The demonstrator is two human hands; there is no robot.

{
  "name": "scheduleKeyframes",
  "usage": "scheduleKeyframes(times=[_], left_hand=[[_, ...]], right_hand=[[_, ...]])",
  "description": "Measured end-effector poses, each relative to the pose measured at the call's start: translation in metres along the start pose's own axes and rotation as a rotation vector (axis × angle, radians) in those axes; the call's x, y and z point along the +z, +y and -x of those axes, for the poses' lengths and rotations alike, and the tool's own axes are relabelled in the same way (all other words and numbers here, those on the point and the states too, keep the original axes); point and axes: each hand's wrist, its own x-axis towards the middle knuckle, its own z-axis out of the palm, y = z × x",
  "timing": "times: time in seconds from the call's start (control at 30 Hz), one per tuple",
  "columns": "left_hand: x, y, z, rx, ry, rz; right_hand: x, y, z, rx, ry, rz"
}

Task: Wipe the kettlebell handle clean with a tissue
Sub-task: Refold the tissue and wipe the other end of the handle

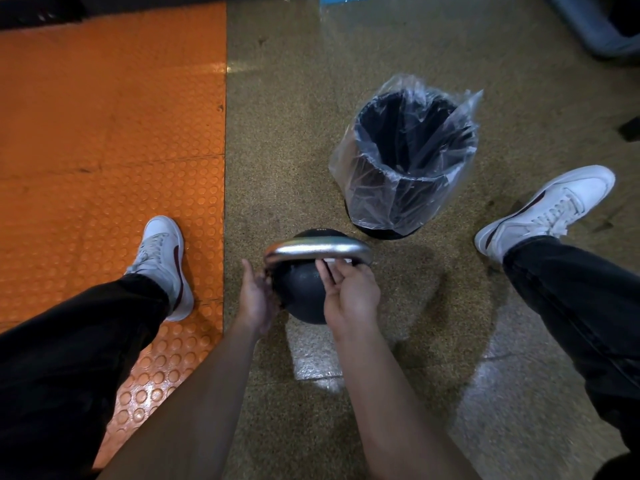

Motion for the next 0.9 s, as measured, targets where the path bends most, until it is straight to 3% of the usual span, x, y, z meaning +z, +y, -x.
scheduleKeyframes(times=[0.23,0.33,0.63,0.9], left_hand=[[-0.002,-0.002,-0.002,-0.004,0.001,-0.007],[-0.003,-0.002,-0.001,0.003,-0.006,-0.009],[-0.005,0.0,-0.002,-0.012,0.009,-0.01],[-0.001,0.002,0.001,-0.001,0.009,-0.029]], right_hand=[[-0.025,-0.008,-0.017,0.093,0.103,-0.228],[-0.028,-0.008,-0.021,0.102,0.126,-0.196],[-0.004,0.003,-0.005,-0.003,-0.018,0.013],[-0.022,-0.013,-0.021,0.077,0.17,-0.069]])
